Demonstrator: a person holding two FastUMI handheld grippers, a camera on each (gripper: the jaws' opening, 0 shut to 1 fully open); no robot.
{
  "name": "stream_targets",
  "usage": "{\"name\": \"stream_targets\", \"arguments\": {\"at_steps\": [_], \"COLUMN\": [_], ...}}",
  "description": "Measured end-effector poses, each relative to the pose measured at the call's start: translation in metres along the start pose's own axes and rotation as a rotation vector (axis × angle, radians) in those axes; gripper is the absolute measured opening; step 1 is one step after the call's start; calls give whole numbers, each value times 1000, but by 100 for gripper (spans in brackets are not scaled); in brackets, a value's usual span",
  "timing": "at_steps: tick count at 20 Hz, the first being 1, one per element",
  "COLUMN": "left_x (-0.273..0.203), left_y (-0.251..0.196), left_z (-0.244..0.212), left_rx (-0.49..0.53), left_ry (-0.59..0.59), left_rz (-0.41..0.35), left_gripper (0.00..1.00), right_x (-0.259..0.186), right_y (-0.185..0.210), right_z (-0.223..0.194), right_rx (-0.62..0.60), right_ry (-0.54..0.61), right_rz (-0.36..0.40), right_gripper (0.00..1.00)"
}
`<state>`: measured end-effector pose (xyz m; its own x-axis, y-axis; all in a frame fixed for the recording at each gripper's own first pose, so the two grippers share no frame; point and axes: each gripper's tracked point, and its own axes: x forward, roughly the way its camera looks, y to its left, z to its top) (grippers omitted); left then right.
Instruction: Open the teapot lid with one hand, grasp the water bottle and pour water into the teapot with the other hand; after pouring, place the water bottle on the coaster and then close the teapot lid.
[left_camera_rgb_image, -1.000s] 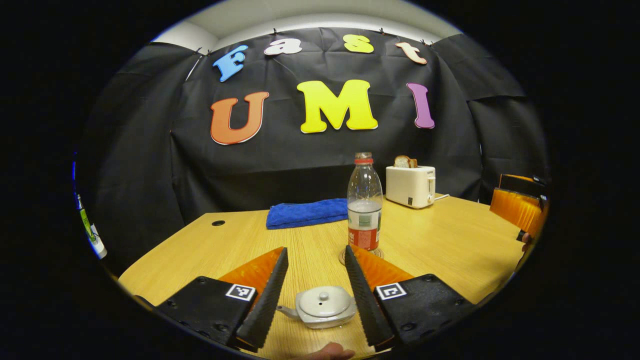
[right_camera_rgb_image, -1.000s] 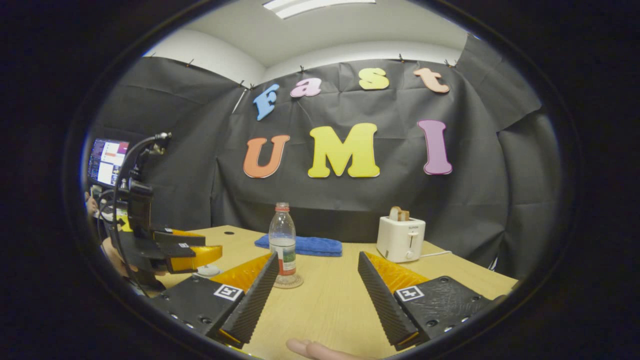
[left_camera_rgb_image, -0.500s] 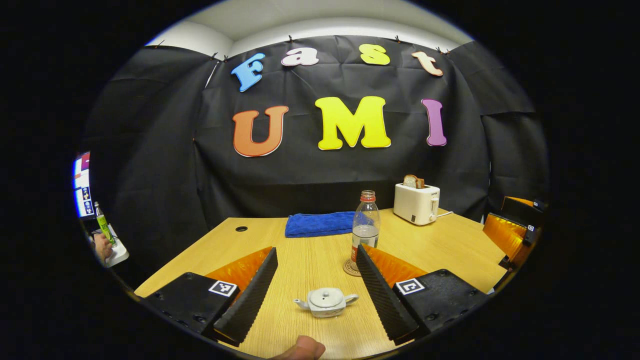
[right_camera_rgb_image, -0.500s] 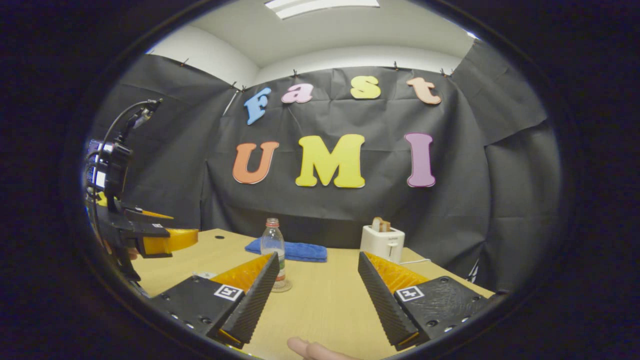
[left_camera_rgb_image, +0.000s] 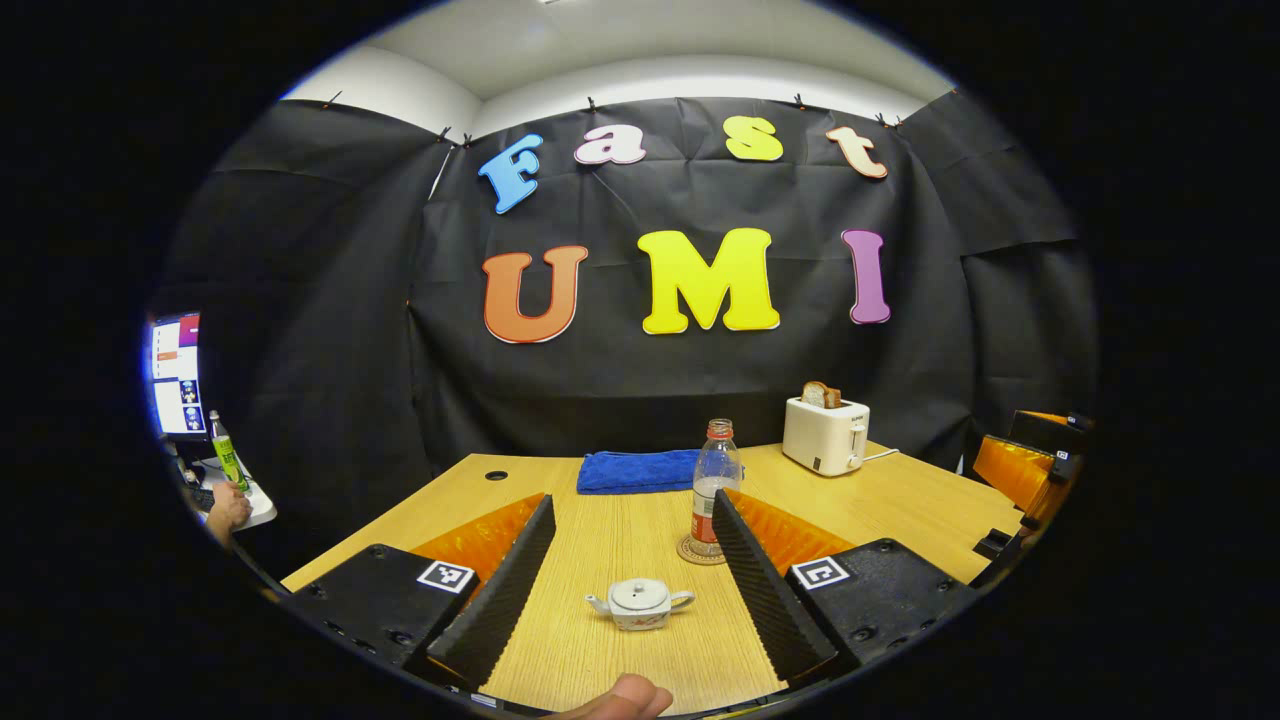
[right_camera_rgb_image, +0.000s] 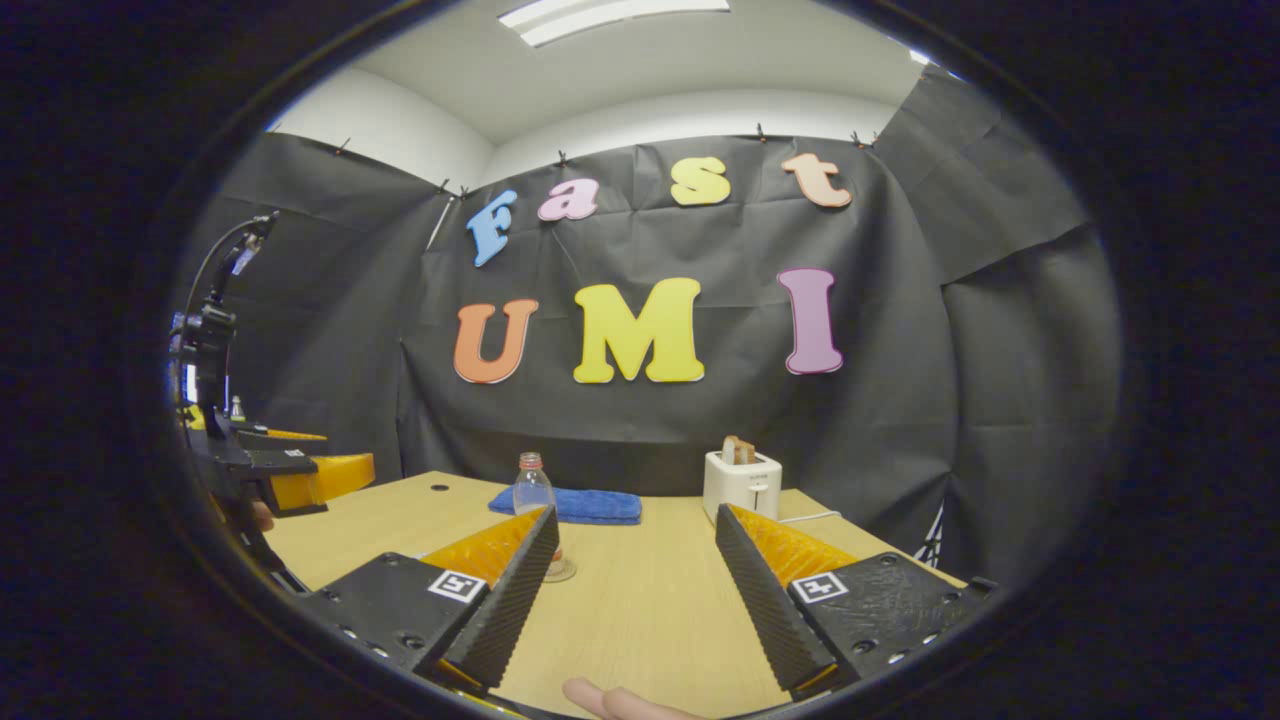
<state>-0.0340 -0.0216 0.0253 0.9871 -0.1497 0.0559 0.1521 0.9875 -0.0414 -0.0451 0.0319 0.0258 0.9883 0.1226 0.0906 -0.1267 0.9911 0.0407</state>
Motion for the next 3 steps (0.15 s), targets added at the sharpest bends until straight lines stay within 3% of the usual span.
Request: {"name": "stream_targets", "arguments": {"at_steps": [3], "left_x": [3], "left_y": [-6], "left_z": [-6], "left_rx": [20], "left_ry": [13], "left_rz": [-5], "left_gripper": [99], "right_x": [-3], "right_y": [3], "right_z": [4], "right_rx": [-41], "right_ry": [-20], "right_rz": [3], "right_gripper": [96]}}
